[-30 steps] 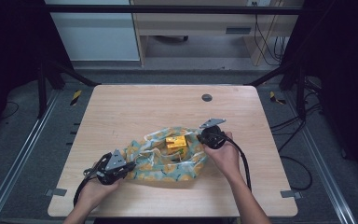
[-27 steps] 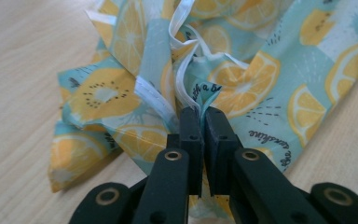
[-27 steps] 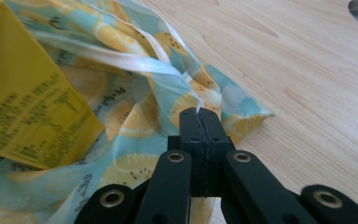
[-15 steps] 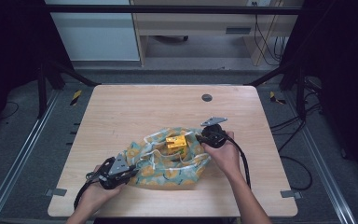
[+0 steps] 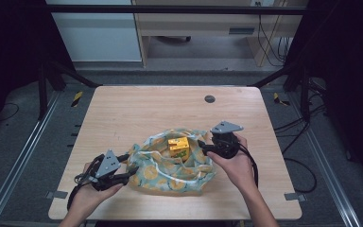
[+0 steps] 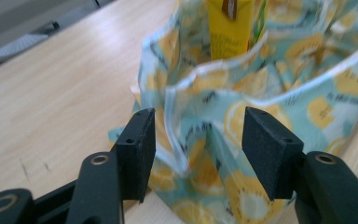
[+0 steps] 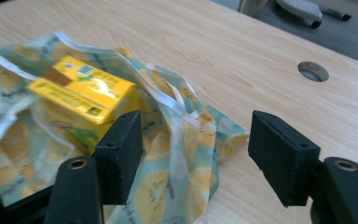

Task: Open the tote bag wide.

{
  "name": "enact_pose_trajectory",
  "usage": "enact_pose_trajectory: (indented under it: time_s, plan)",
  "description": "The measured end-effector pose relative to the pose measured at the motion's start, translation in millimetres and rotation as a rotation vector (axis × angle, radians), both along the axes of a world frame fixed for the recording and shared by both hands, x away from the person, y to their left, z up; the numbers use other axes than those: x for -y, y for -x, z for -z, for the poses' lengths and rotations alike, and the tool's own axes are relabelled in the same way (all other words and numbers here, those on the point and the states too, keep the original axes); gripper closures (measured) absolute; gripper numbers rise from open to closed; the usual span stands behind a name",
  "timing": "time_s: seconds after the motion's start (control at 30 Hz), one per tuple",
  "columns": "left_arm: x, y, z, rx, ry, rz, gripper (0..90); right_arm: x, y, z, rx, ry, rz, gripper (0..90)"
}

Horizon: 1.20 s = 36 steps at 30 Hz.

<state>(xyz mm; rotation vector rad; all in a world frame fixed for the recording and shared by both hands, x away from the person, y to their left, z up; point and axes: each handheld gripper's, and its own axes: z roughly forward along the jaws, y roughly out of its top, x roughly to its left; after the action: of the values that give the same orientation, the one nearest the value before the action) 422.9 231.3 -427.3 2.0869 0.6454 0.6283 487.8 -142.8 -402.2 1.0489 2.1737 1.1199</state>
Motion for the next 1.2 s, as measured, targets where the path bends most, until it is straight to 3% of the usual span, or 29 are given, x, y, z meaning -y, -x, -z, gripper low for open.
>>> enact_pose_trajectory:
  time_s: [0.2, 0.3, 0.33, 0.37, 0.67, 0.8, 0.93, 0.97, 1.0, 1.07, 1.1, 1.13, 1.17, 1.2]
  plan:
    - [2.5, -14.7, -9.9, 0.004, -0.009, -0.012, 44.0, 3.5, 26.4, -0.3, -0.006, -0.01, -0.018, 35.1]
    - [10.2, -36.7, -16.5, -0.019, -0.006, -0.007, 44.0, 2.8, 45.1, 10.0, -0.019, -0.018, -0.028, 34.6]
    - [10.2, -36.7, -16.5, -0.019, -0.006, -0.007, 43.9, 2.8, 45.1, 10.0, -0.019, -0.018, -0.028, 34.6]
    - [16.1, -47.8, -18.6, -0.025, -0.022, -0.002, 43.9, 1.7, 52.9, 17.3, -0.028, -0.02, -0.023, 33.8]
    - [37.1, -87.1, -12.3, -0.072, -0.04, 0.017, 43.3, -0.7, 67.9, 46.5, -0.083, -0.005, -0.002, 22.5]
    - [44.0, -101.8, -8.0, -0.102, -0.01, 0.016, 44.9, -0.5, 66.2, 57.8, -0.12, -0.002, 0.013, 20.1]
    - [52.7, -112.0, 0.3, -0.144, -0.037, 0.038, 49.3, -4.1, 67.1, 66.4, -0.154, 0.013, -0.002, 27.4]
    - [56.2, -114.9, 4.1, -0.156, -0.054, 0.046, 55.0, -3.9, 67.3, 67.9, -0.154, 0.026, -0.014, 37.3]
    - [56.2, -114.9, 4.1, -0.156, -0.054, 0.046, 60.6, -3.9, 67.3, 67.9, -0.154, 0.026, -0.014, 37.3]
    - [59.2, -116.4, 8.0, -0.174, -0.07, 0.056, 64.5, -3.0, 67.7, 68.9, -0.156, 0.027, -0.031, 51.0]
    - [60.5, -116.5, 9.8, -0.175, -0.084, 0.054, 73.1, -2.5, 67.7, 70.7, -0.157, 0.042, -0.06, 64.6]
    - [61.6, -116.5, 11.6, -0.173, -0.097, 0.05, 73.1, -2.5, 67.7, 70.7, -0.157, 0.042, -0.06, 64.6]
    - [62.3, -116.5, 13.4, -0.179, -0.097, 0.047, 79.2, -3.1, 67.6, 72.8, -0.165, 0.062, -0.085, 74.9]
    - [62.8, -116.7, 17.5, -0.188, -0.083, 0.032, 81.4, -3.3, 67.3, 73.8, -0.17, 0.078, -0.099, 79.5]
